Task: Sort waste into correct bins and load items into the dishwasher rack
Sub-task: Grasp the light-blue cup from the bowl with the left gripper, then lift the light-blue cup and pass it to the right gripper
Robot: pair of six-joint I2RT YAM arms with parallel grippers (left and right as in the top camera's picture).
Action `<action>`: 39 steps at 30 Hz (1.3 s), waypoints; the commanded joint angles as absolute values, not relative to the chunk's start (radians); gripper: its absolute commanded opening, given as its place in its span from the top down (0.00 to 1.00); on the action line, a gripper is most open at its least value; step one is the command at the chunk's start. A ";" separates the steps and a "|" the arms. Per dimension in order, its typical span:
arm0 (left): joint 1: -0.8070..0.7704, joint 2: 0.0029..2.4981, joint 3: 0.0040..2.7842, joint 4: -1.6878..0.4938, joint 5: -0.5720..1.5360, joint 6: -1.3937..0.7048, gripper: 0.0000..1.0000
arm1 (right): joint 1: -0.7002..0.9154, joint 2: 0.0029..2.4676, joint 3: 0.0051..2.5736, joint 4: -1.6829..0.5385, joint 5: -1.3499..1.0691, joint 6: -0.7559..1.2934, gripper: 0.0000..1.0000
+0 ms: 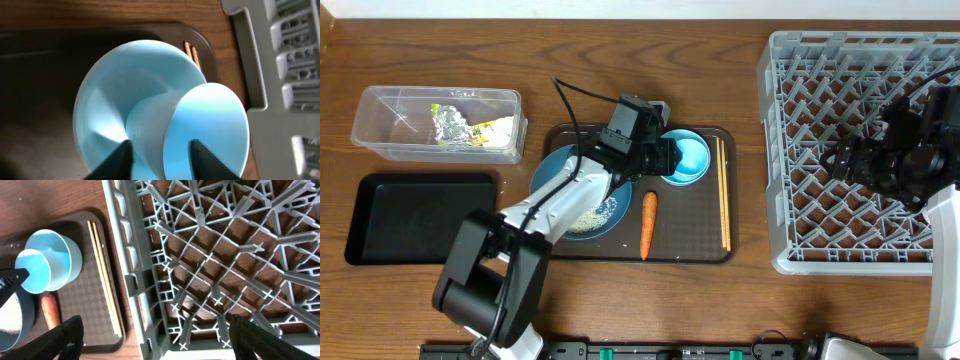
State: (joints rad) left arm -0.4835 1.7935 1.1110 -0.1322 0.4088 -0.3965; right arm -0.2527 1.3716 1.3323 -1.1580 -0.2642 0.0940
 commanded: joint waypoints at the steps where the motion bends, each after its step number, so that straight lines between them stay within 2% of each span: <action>1: -0.484 1.807 1.123 -0.132 0.407 -0.402 0.75 | -0.234 1.373 1.325 -1.156 -0.258 0.080 0.14; 5: -0.484 1.809 1.123 -0.135 0.406 -0.402 0.81 | -0.234 1.373 1.325 -1.156 -0.258 0.080 0.14; 9: -0.484 1.809 1.123 -0.167 0.385 -0.402 0.94 | -0.234 1.373 1.325 -1.156 -0.258 0.080 0.14; 15: -0.484 1.809 1.123 -0.236 0.312 -0.400 0.94 | -0.234 1.373 1.325 -1.156 -0.258 0.080 0.14; 25: -0.437 1.690 1.131 -0.219 0.389 -0.408 0.94 | -0.234 1.373 1.325 -1.150 -0.258 0.046 0.13; 27: -0.402 1.631 1.131 -0.219 0.459 -0.447 0.94 | -0.234 1.373 1.325 -1.141 -0.263 0.043 0.07; 29: -0.365 1.578 1.131 -0.220 0.567 -0.484 0.94 | -0.234 1.375 1.325 -1.127 -0.327 -0.011 0.06; 35: -0.275 1.521 1.131 -0.220 1.013 -0.635 0.94 | -0.220 1.396 1.325 -1.126 -0.791 -0.329 0.05; 39: -0.260 1.522 1.130 -0.220 1.156 -0.656 0.94 | -0.176 1.406 1.325 -1.139 -1.035 -0.530 0.01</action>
State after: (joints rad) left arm -0.2684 1.5173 1.1114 -0.2184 0.9348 -0.6033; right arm -0.2169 1.3987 1.3315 -1.1347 -0.7372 -0.3035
